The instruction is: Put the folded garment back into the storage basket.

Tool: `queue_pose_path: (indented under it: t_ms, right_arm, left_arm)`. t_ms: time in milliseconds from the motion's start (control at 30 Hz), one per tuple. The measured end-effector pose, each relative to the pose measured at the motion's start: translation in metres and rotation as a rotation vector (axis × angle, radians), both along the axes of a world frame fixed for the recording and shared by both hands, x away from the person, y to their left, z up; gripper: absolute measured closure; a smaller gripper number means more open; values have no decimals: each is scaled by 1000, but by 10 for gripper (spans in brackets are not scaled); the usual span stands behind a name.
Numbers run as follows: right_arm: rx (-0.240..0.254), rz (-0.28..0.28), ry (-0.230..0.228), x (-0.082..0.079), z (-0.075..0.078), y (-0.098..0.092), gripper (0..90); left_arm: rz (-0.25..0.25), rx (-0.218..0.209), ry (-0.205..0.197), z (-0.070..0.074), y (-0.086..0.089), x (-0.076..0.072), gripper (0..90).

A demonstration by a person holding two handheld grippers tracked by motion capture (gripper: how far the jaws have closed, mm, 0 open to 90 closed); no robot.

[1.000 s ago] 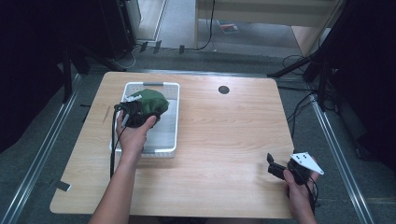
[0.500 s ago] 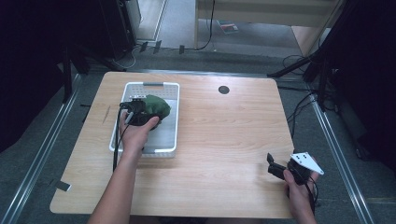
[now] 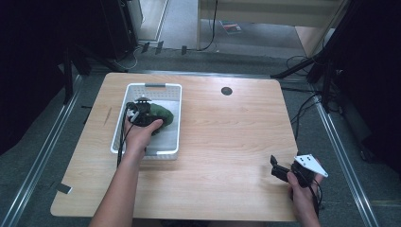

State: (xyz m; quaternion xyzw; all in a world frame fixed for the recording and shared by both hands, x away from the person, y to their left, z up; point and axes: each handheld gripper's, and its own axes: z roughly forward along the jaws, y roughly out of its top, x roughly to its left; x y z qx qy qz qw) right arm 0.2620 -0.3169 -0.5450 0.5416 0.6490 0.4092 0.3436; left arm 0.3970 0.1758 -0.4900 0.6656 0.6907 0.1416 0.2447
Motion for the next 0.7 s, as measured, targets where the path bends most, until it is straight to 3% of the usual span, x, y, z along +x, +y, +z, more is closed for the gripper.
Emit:
queue_pose_path:
  t_ms: [133, 233, 700]
  right_arm:
    - [1, 0, 0, 0, 0, 0, 16]
    - [0, 0, 0, 0, 0, 0, 16]
    - [-1, -1, 1, 0, 0, 0, 16]
  left_arm:
    - [-21, -12, 30, -2, 0, 1, 90]
    - [-29, -25, 28, 1, 1, -1, 64]
    - [-32, -61, -109, 21, 9, -16, 30]
